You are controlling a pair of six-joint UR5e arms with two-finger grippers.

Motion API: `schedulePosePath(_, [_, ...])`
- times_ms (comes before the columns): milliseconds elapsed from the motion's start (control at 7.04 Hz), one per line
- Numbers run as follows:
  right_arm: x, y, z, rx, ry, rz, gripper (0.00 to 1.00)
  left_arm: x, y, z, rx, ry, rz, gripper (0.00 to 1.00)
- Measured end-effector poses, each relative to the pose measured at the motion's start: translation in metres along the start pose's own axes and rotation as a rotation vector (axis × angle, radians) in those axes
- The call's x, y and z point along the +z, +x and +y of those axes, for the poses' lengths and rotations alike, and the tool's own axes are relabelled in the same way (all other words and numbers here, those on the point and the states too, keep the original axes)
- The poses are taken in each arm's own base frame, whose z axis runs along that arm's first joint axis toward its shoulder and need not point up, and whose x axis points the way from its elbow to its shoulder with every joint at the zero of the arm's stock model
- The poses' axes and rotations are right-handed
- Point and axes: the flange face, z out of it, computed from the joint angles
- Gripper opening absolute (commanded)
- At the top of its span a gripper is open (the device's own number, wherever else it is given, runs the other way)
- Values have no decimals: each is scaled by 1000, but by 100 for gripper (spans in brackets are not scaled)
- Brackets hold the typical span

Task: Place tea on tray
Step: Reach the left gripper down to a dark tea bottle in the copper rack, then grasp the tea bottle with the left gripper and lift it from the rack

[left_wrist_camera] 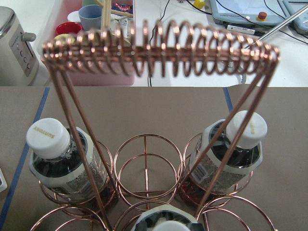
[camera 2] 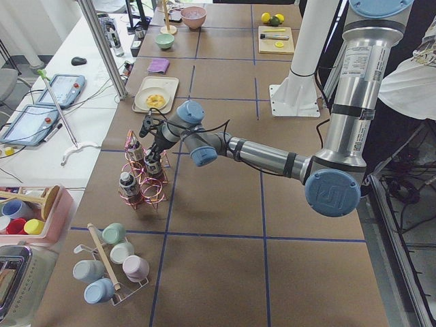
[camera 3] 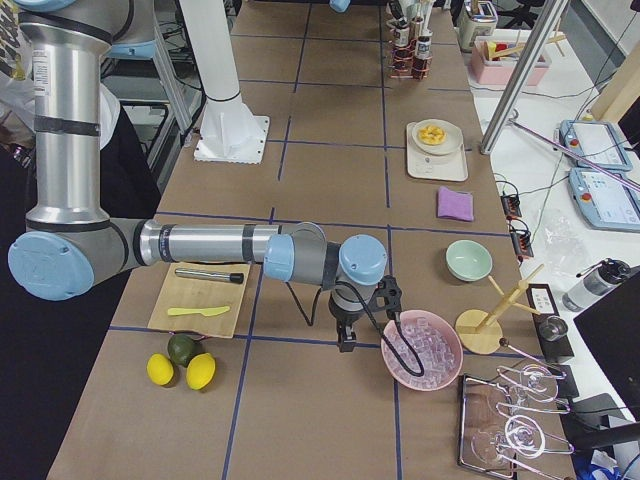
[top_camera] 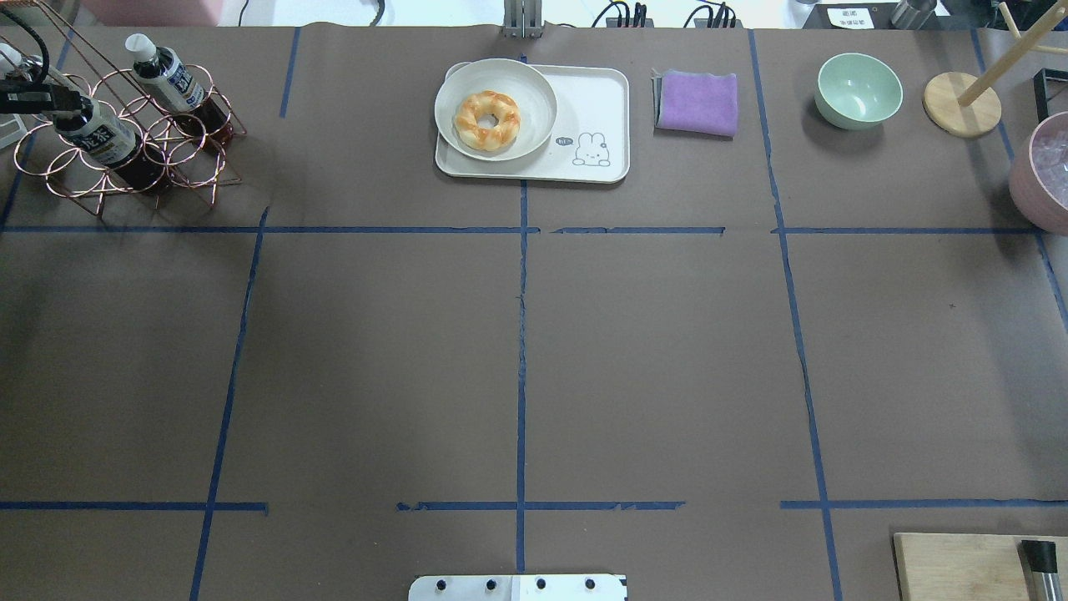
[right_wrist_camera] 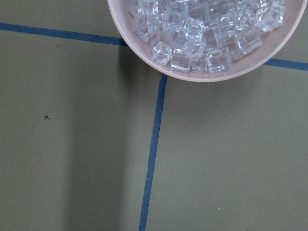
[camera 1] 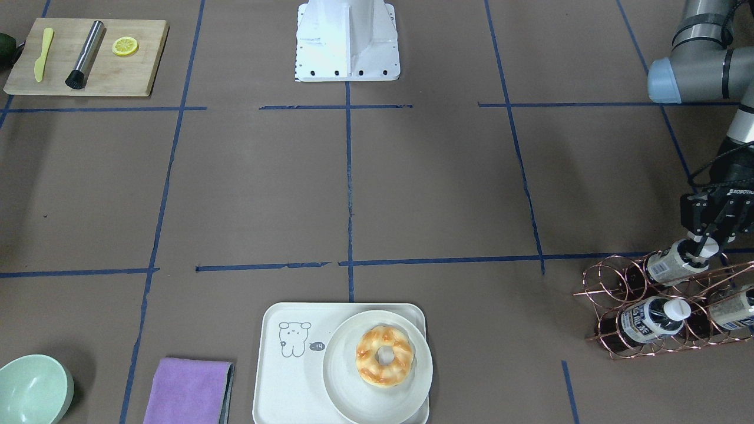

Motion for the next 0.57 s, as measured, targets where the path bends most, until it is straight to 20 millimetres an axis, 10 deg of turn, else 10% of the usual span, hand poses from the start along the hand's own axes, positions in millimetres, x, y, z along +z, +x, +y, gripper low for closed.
schedulePosePath(568, [0,0,0,1,0,0,100,-22,-14,-26,27,55,-15,9])
